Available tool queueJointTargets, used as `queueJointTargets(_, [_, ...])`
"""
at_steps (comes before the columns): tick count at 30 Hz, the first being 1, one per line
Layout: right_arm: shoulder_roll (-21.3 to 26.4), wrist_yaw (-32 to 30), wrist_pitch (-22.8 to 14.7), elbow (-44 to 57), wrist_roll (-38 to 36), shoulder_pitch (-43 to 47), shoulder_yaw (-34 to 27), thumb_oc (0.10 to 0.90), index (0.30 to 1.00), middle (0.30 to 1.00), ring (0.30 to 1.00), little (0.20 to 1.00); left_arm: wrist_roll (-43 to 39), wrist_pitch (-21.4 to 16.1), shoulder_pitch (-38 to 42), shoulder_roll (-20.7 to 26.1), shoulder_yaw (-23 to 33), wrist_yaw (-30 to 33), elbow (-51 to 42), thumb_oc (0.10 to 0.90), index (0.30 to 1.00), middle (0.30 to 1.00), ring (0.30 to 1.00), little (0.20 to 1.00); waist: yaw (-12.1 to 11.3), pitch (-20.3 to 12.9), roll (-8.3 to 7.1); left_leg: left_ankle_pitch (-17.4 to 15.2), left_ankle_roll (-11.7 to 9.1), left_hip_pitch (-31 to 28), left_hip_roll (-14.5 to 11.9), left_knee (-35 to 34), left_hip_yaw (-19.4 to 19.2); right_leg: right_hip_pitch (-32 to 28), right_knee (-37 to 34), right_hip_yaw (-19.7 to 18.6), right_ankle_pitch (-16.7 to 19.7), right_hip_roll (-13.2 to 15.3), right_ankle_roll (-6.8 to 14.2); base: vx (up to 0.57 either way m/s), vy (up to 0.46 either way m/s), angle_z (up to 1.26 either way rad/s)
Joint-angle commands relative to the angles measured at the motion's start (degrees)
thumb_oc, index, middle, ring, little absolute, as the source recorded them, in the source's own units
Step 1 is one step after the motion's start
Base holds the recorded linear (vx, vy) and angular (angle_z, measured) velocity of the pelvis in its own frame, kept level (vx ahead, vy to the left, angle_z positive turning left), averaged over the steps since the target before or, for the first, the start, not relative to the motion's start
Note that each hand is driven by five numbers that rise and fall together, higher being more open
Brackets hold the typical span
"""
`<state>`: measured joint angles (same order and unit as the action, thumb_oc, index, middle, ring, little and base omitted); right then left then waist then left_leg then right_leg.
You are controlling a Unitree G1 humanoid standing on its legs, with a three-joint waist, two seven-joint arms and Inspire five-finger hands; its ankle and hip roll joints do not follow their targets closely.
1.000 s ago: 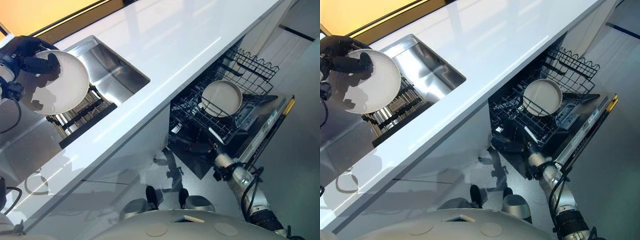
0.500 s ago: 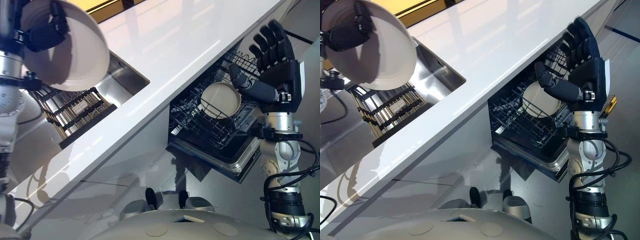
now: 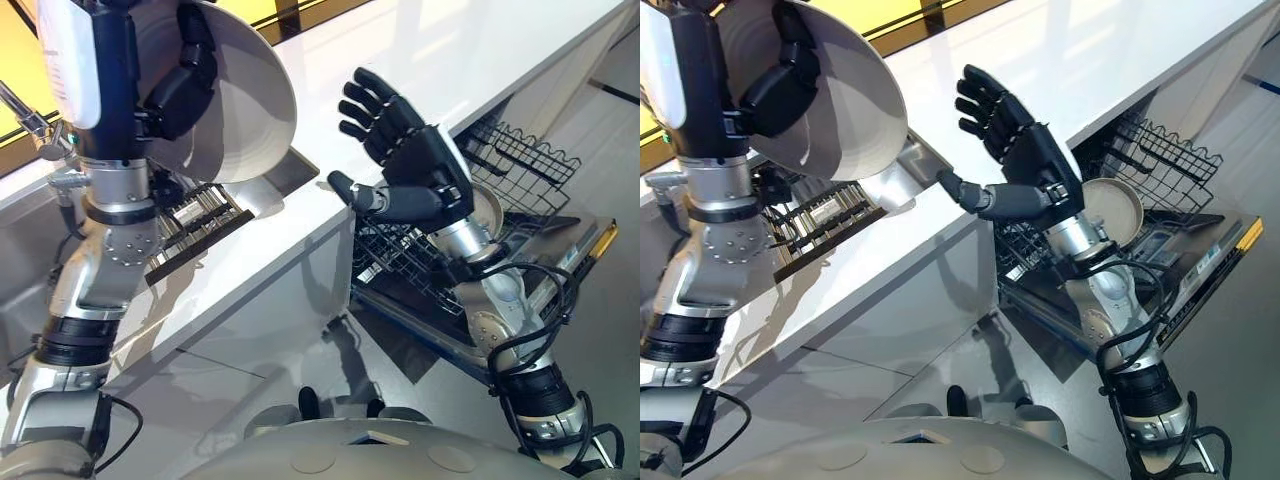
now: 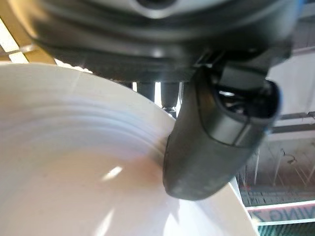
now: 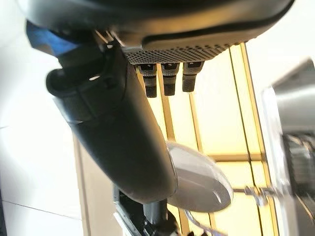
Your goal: Pick up plates and place into dishwasher.
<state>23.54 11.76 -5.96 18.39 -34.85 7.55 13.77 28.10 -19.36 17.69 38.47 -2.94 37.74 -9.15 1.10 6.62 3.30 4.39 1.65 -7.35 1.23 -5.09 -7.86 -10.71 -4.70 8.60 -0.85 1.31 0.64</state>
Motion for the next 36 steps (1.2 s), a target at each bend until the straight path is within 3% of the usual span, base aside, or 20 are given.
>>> queueJointTargets(1, [-3.8, -2.0, -6.0, 3.8, -1.8, 8.9, 0.0, 0.800, 0.900, 0.900, 0.900, 0.900, 2.2, -2.4, 8.6, 1.0, -2.3, 6.4, -1.3, 0.100, 0.300, 0.300, 0.300, 0.200, 0.2, -4.6, -2.10, -8.1, -0.3, -2.4, 1.5, 1.9, 0.7, 3.6, 7.0, 1.0, -5.1, -1.6, 1.5, 0.00, -0.009, 0.07])
queueJointTargets(16, [-6.9, -7.4, -4.4, 0.8, -1.2, 9.0, 4.8, 0.800, 0.900, 0.900, 0.900, 0.900, 3.7, -7.1, 6.7, -5.9, -9.8, 6.8, -0.6, 0.100, 0.300, 0.300, 0.300, 0.200, -0.2, -4.2, -2.45, -8.2, -0.3, -2.5, 1.6, 2.2, 0.8, 3.1, 6.7, 1.4, -5.0, -1.7, 1.5, 0.00, -0.002, 0.01])
queueJointTargets(17, [-6.9, -7.6, -4.4, 0.3, -0.8, 8.7, 4.8, 0.762, 0.867, 0.867, 0.867, 0.862, 4.2, -7.7, 6.4, -6.2, -10.2, 7.2, -0.6, 0.100, 0.300, 0.300, 0.300, 0.200, -0.2, -4.2, -2.50, -8.2, -0.3, -2.5, 1.6, 2.2, 0.8, 3.1, 6.7, 1.4, -5.0, -1.6, 1.5, 0.00, 0.000, 0.00])
queueJointTargets(18, [-6.8, -7.8, -4.0, -0.4, -1.1, 8.5, 4.9, 0.100, 0.300, 0.300, 0.300, 0.200, 4.5, -8.3, 6.2, -6.5, -10.5, 7.2, -0.6, 0.100, 0.300, 0.300, 0.300, 0.200, -0.2, -4.2, -2.55, -8.2, -0.3, -2.5, 1.5, 2.2, 0.8, 3.0, 6.6, 1.5, -4.9, -1.6, 1.5, 0.00, 0.000, 0.00])
queueJointTargets(26, [-6.6, -10.7, -3.4, -2.7, -0.3, 6.4, 4.4, 0.100, 0.300, 0.300, 0.300, 0.200, 7.5, -10.6, 6.3, -6.0, -10.0, 11.7, -3.6, 0.100, 0.300, 0.300, 0.300, 0.200, -0.2, -4.2, -2.52, -7.9, -0.4, -2.6, 1.5, 1.7, 1.0, 2.9, 6.4, 1.7, -4.9, -1.7, 1.5, 0.00, 0.000, 0.00])
queueJointTargets(31, [-6.6, -11.9, -3.6, -2.6, -0.2, 5.1, 3.6, 0.100, 0.300, 0.300, 0.300, 0.200, 4.6, -10.3, 5.3, -6.1, -9.3, 9.4, -5.0, 0.100, 0.300, 0.300, 0.300, 0.200, -0.1, -4.1, -2.37, -7.8, -0.4, -2.7, 1.5, 1.5, 1.2, 2.9, 6.3, 1.8, -4.8, -1.6, 1.6, 0.00, 0.000, 0.00])
queueJointTargets(32, [-6.6, -12.0, -3.8, -2.6, -0.1, 4.8, 3.4, 0.100, 0.300, 0.300, 0.300, 0.200, 2.9, -10.2, 4.8, -6.3, -9.1, 7.7, -5.2, 0.358, 0.521, 0.521, 0.521, 0.458, -0.2, -4.0, -2.33, -7.8, -0.4, -2.7, 1.5, 1.5, 1.3, 2.9, 6.3, 1.9, -4.8, -1.6, 1.6, 0.00, 0.000, 0.00])
queueJointTargets(33, [-6.6, -12.2, -4.3, -2.6, 0.4, 4.3, 3.0, 0.100, 0.300, 0.300, 0.300, 0.200, -1.7, -11.4, 4.0, -6.6, -8.8, 4.7, -5.1, 0.800, 0.900, 0.900, 0.900, 0.900, -0.2, -3.9, -2.31, -7.7, -0.4, -2.7, 1.5, 1.5, 1.3, 2.9, 6.4, 2.0, -4.9, -1.6, 1.7, 0.00, 0.000, 0.00])
queueJointTargets(35, [-6.5, -12.4, -5.0, -2.6, 0.6, 3.4, 2.2, 0.100, 0.300, 0.300, 0.300, 0.200, -15.0, -14.7, 2.0, -8.1, -8.5, -4.6, -5.0, 0.800, 0.900, 0.900, 0.900, 0.900, -0.4, -3.9, -2.31, -7.6, -0.4, -2.6, 1.5, 1.4, 1.5, 2.9, 6.3, 2.0, -4.8, -1.6, 1.7, 0.00, 0.000, 0.00])
queueJointTargets(36, [-6.7, -12.7, -5.7, -2.8, 1.0, 2.7, 1.7, 0.100, 0.300, 0.300, 0.300, 0.200, -26.0, -16.0, 0.3, -10.2, -8.2, -13.1, -5.1, 0.800, 0.900, 0.900, 0.900, 0.900, -0.5, -3.8, -2.32, -7.6, -0.3, -2.6, 1.5, 1.5, 1.6, 2.8, 6.3, 2.1, -4.8, -1.5, 1.7, 0.00, -0.001, 0.04])
